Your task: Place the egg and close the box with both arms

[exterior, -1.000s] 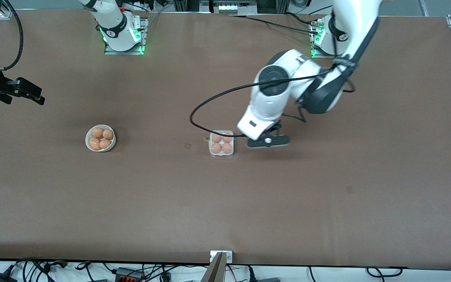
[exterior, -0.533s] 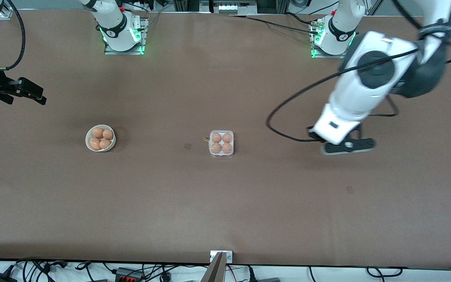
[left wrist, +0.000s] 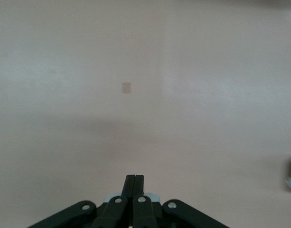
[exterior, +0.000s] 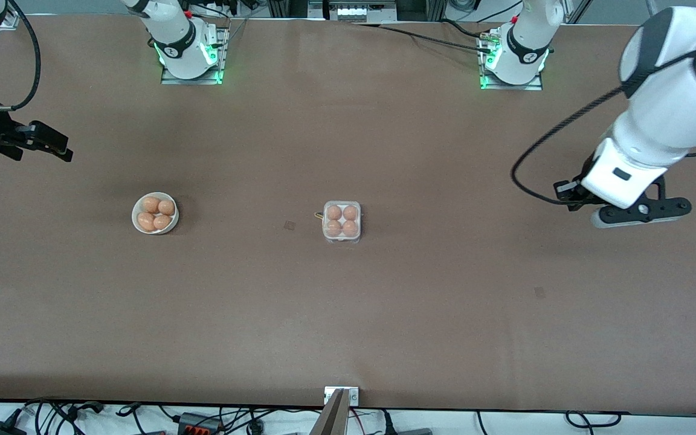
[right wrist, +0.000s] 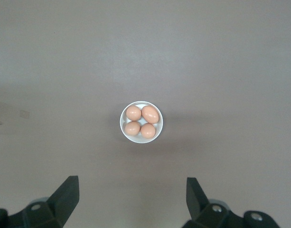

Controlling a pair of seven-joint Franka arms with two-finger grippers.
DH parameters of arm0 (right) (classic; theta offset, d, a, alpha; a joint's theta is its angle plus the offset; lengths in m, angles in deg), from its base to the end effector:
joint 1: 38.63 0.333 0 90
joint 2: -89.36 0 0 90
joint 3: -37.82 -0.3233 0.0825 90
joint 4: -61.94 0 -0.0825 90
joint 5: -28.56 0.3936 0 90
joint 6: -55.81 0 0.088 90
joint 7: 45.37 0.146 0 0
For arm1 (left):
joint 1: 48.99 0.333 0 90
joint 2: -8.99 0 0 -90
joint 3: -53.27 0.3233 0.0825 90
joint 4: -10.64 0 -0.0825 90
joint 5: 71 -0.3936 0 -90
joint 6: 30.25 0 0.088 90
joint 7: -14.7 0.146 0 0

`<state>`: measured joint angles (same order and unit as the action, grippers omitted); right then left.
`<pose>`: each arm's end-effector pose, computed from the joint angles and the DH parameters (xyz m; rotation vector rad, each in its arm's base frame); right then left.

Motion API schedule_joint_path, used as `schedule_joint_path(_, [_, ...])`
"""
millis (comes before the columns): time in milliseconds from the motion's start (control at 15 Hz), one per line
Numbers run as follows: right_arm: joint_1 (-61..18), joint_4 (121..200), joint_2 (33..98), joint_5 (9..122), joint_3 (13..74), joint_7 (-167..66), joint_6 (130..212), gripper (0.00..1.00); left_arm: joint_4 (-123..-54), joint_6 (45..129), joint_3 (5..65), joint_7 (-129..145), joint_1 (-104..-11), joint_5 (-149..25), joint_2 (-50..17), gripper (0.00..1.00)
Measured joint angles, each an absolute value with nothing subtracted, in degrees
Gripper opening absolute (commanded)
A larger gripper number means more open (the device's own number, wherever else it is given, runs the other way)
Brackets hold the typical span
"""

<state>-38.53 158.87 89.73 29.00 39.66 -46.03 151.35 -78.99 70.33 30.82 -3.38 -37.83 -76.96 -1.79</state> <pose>0.5660 -0.0162 0.5463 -3.1331 0.0308 0.0276 0.6232 -0.0941 0.5075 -3.1113 -0.1668 -0.0385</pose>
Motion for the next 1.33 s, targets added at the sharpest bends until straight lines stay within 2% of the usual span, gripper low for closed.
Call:
schedule_joint_path(200, [-38.53,158.87,89.8,29.0,39.65,-46.03,151.34,1.0,-79.59,70.33,30.87,3.65,-33.51,-74.12,-1.79,0.0])
schedule_joint_path(400, [-38.53,158.9,90.04,29.0,39.65,-46.03,150.96,1.0,-79.98,70.19,30.75,4.24,-33.24,-74.08,-1.78,0.01])
schedule_joint_path(467, [-38.53,158.95,90.12,29.0,39.65,-46.03,150.94,1.0,-80.01,70.06,30.67,4.25,-33.25,-74.08,-1.78,0.16])
schedule_joint_path(600, [-38.53,159.28,90.32,29.0,39.65,-46.03,150.94,1.0,-80.01,69.89,30.59,4.25,-33.26,-74.08,-1.72,1.0])
schedule_joint_path(933, [-38.54,162.72,92.5,28.87,39.65,-46.03,152.58,1.0,-80.01,69.64,30.62,4.28,-33.24,-74.08,-1.7,1.0])
schedule_joint_path(1333, [-38.54,163.21,93.09,28.85,39.65,-46.03,152.53,1.0,-79.34,69.64,30.47,4.28,-33.38,-75.87,-1.23,1.0])
